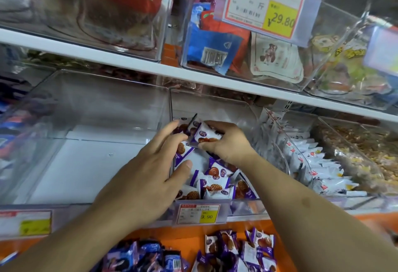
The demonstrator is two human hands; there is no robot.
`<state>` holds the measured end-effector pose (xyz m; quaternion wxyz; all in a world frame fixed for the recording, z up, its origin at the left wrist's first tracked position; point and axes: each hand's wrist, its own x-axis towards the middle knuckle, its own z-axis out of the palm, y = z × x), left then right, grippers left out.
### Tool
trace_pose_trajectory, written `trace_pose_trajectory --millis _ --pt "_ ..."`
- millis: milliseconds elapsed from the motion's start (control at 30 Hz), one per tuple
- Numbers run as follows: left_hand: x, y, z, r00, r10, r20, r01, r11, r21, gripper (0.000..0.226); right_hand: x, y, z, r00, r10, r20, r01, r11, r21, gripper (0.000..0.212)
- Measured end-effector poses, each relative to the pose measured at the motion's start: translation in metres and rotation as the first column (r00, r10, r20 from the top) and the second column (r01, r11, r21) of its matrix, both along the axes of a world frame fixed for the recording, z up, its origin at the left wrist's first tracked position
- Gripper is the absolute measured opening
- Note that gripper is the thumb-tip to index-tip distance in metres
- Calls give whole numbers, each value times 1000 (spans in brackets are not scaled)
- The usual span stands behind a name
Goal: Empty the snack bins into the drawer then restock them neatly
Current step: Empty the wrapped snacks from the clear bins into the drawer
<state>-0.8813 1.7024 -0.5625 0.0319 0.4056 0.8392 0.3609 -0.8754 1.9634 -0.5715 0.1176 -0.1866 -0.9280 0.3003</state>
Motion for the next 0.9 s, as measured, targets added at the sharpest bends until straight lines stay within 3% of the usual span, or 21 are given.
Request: trace_pose_trajectory --millis 100,233,333,500,800,900 --pt "-1 0 -2 1000 0 -3 0 1000 0 55 13 1 23 991 -50 -128 41 997 -71 66" --pt "-1 1 -3 1000 14 -3 -14 1000 -11 56 43 -12 57 975 1 -222 -23 995 -94 63" --pt "1 2 -2 1000 31 2 -31 999 -20 56 89 -35 81 972 65 -226 -101 983 -150 51" --pt "1 2 1 999 40 22 -39 999 -29 58 186 -65 88 976 126 -176 -155 975 -162 63" --pt "4 3 2 998 45 47 -43 998 -43 54 284 -35 -46 982 -53 181 91 974 -210 70" --pt "2 4 0 999 41 36 -39 997 -62 53 286 -11 -75 938 -51 342 149 953 -265 103"
